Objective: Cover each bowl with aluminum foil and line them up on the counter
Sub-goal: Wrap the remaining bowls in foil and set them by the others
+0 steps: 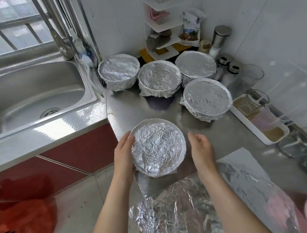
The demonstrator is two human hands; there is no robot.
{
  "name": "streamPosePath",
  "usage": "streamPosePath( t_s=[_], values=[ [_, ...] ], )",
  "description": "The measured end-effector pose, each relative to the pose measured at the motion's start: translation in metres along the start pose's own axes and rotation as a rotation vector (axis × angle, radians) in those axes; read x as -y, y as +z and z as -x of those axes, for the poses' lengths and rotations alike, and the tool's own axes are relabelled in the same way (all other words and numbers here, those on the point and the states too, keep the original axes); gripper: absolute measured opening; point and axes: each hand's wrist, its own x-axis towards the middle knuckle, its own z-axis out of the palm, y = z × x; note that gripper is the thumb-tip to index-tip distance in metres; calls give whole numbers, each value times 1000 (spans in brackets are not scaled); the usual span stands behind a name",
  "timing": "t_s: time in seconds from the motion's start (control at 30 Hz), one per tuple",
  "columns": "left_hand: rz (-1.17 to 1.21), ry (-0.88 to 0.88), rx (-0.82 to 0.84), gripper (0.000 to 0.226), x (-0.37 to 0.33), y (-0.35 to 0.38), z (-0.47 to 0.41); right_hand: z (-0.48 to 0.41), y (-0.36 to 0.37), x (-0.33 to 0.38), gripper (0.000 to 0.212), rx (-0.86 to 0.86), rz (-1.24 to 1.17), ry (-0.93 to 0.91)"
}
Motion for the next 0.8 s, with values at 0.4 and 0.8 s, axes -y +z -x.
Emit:
streamPosePath(
  t_s=[0.4, 0.8],
  values=[
    [147, 134, -339, 58, 52, 32, 31, -80, 27, 7, 55, 764, -314, 289],
    [158, 112, -433, 37, 27, 39, 14, -58, 27, -13, 57, 460, -451, 167]
  ],
)
